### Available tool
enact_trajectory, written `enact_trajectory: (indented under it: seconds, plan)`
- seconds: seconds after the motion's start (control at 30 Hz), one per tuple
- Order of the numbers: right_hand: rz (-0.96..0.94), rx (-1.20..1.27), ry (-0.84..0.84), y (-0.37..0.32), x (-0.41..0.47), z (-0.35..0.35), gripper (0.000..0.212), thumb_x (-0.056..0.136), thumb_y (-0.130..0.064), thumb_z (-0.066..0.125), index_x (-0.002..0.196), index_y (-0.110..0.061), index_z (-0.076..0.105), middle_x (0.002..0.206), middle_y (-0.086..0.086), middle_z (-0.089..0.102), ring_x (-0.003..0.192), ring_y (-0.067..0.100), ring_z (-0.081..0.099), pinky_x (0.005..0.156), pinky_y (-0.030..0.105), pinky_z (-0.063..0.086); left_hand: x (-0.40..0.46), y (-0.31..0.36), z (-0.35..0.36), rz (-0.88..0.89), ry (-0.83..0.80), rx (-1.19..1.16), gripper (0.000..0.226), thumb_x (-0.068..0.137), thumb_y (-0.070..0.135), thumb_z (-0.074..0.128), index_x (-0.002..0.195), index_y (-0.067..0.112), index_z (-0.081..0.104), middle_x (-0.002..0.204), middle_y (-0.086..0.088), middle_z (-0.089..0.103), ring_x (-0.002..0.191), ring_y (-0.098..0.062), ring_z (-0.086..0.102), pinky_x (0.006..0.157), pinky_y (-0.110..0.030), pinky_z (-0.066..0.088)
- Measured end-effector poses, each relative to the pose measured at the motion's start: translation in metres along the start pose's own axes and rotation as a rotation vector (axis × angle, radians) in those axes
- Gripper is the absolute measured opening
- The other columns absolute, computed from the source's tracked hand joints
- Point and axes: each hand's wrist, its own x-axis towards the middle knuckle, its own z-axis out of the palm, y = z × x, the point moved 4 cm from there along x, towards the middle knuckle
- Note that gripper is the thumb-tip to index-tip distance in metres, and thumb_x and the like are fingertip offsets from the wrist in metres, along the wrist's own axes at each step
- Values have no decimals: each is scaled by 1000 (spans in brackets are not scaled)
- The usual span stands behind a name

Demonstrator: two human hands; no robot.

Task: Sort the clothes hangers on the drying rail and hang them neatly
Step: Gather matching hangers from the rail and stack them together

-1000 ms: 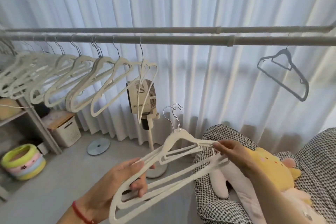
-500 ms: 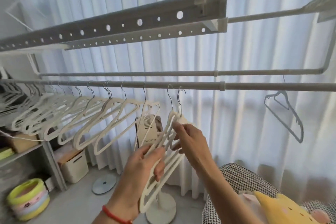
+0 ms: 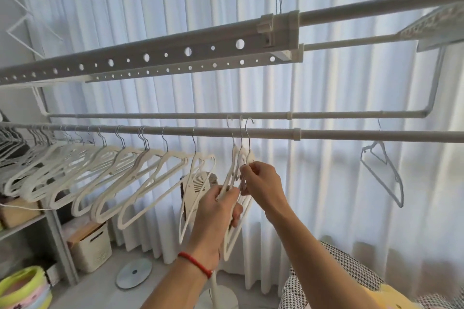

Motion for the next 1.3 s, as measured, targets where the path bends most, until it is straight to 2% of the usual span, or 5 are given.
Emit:
enact_trajectory:
  seconds: [0.37,0.57,0.77,1.0,1.3]
  plan:
    - [28,-150,58,29,-5,-22,30,102,-26,46,88,-6,64,77,9,72,62,32,72,68,52,60,0,-27,-25,-52,11,282,24,94,36,66,86,18,80,92,-8,76,84,-24,70,79,-40,60]
    - [-134,-547,224,38,-25,-58,45,103,-50,34,136,-28,56,143,-6,53,118,25,60,93,39,44,-25,24,0,489,228,922,39,89,25,65,127,16,65,126,-3,60,118,-20,54,97,-31,45]
    - [-129,-849,772,48,-1,-195,52,85,-21,67,134,-8,55,142,16,49,133,37,41,106,49,36,-26,37,93,677,-111,831,35,87,17,66,122,20,65,123,6,60,121,-10,48,98,-3,24]
    - [409,-823,553,109,42,-283,32,101,-26,45,121,-3,55,124,22,63,116,44,58,93,46,45,14,10,162,444,-313,878,39,91,26,59,130,25,58,134,1,54,129,-15,42,103,-22,31]
    - [163,-1045,567,103,69,-294,23,93,-6,41,106,-6,61,101,20,70,93,47,64,70,40,40,37,-9,186,365,-327,930,40,91,27,60,131,23,58,128,-4,56,122,-20,48,95,-25,36]
